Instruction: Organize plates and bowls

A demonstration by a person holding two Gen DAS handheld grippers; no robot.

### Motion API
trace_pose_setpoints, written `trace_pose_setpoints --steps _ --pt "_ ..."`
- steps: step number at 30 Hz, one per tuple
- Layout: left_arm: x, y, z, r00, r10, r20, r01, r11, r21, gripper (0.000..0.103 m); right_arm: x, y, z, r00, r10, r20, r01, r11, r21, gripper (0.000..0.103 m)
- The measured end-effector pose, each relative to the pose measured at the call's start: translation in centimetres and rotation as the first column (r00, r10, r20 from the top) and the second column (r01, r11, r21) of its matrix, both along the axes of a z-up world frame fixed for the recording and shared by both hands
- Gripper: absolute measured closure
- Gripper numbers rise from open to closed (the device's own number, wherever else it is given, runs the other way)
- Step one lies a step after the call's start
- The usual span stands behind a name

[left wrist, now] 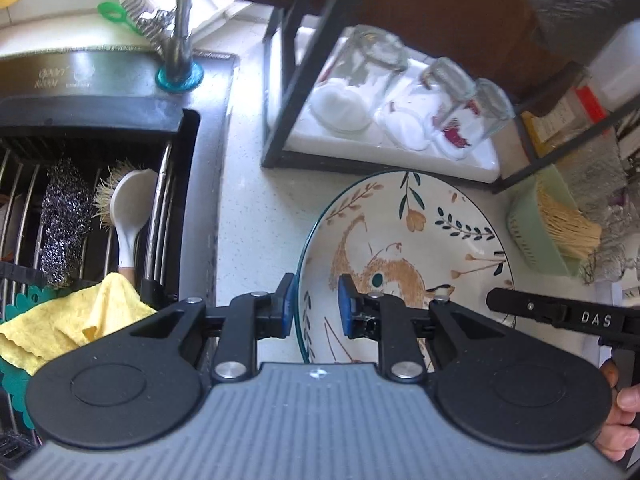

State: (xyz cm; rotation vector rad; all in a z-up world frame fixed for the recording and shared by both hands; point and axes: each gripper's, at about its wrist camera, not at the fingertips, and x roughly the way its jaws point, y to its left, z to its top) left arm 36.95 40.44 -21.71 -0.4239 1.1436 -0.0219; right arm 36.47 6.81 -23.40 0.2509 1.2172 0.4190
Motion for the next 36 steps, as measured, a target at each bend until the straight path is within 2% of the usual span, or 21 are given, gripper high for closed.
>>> trace_pose_setpoints --steps 9,15,17,22,28,36 --pt "-3.1 -2.6 3.9 0.999 -0.019 0.026 0.020 1.000 -0.016 0.079 -3.1 -3.0 3.2 0.999 -0.046 0.019 0.046 0.999 0.014 0.088" --pt "-6.0 -5.1 4.8 0.998 -0.056 0.006 0.056 0.997 -0.062 0.079 -5.6 -5.8 4.5 0.996 -0.083 0.036 0.082 0.997 0.005 0.088" --pt "-6.8 -6.5 5.0 0.998 -0.064 0.011 0.065 0.996 -0.056 0.079 -6.5 -6.7 4.5 0.995 -0.096 0.034 0.096 0.995 0.004 0.088" --pt "-8.4 -9.8 5.2 0.995 -0.096 0.023 0.097 0.995 -0.027 0.079 -8.6 -9.4 4.3 0.994 -0.108 0.025 0.108 0.994 -0.001 0.088" --pt "-9.5 -12.9 5.0 0.994 -0.098 0.050 0.099 0.995 -0.018 0.079 -10.5 -11.9 2.5 0.996 -0.086 0.020 0.086 0.996 -0.016 0.088" --pt "-10.0 -16.7 3.9 0.988 -0.151 0.012 0.151 0.988 0.029 0.079 -12.4 -14.6 0.0 0.990 -0.141 -0.006 0.141 0.990 -0.009 0.088"
